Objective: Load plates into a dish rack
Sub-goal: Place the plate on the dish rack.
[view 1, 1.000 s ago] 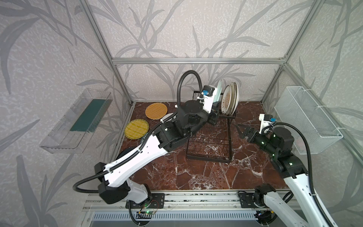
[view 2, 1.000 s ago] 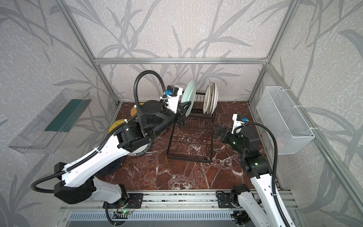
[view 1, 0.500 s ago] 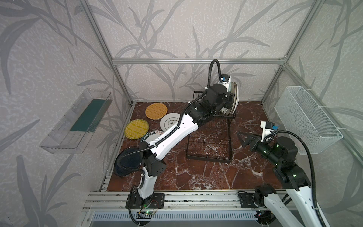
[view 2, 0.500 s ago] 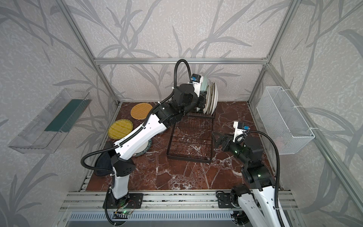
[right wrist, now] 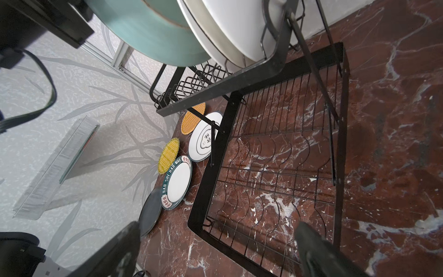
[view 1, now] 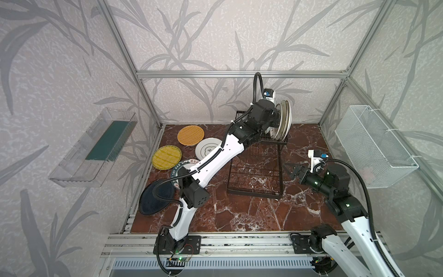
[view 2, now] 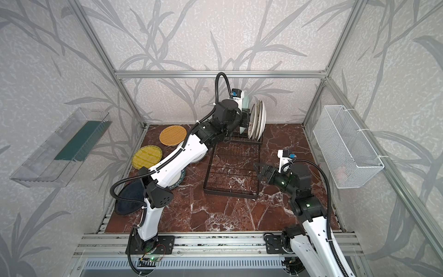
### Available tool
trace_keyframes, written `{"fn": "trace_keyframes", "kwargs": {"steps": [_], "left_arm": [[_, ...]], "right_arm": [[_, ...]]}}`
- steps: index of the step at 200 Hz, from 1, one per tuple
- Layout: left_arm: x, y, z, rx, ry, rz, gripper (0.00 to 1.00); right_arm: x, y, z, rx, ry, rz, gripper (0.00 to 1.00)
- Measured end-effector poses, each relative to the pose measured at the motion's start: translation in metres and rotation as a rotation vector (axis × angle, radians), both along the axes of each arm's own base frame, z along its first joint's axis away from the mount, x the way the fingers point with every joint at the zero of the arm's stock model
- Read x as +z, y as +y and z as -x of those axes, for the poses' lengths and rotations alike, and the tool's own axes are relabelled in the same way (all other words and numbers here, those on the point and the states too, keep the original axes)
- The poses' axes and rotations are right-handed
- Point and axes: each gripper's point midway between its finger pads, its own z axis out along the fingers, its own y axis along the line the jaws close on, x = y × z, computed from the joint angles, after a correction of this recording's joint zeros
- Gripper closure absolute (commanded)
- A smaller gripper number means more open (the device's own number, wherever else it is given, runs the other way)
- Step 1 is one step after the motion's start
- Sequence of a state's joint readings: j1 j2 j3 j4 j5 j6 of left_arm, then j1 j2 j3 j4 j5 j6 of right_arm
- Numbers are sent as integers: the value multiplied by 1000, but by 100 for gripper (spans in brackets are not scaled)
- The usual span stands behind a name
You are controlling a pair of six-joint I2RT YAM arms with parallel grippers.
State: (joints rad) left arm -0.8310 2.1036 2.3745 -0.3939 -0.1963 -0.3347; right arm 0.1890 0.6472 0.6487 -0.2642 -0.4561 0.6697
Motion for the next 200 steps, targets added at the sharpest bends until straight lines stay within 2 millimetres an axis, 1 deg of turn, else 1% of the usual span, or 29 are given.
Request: {"fn": "trace_keyframes", "kwargs": {"steps": [31, 71, 97, 144, 160, 200], "left_arm": [[10, -3, 0, -5, -20, 44, 100], [11, -3, -1, -2, -15, 62, 100], [3, -6, -4, 2, 0, 63, 100], [-20, -12, -12, 19, 27, 38, 100], [-23, -13, -13, 23, 30, 33, 100], [-24, -12, -15, 38, 27, 27, 100]], "right_arm": [[-1, 2, -1, 4, 8, -14, 1], [1, 2, -3, 4, -3, -16, 1], [0, 2, -3, 4, 4, -15, 1], [0, 2, -3, 4, 3, -15, 1], [0, 2, -3, 4, 3, -15, 1], [0, 2, -3, 4, 3, -15, 1]]}}
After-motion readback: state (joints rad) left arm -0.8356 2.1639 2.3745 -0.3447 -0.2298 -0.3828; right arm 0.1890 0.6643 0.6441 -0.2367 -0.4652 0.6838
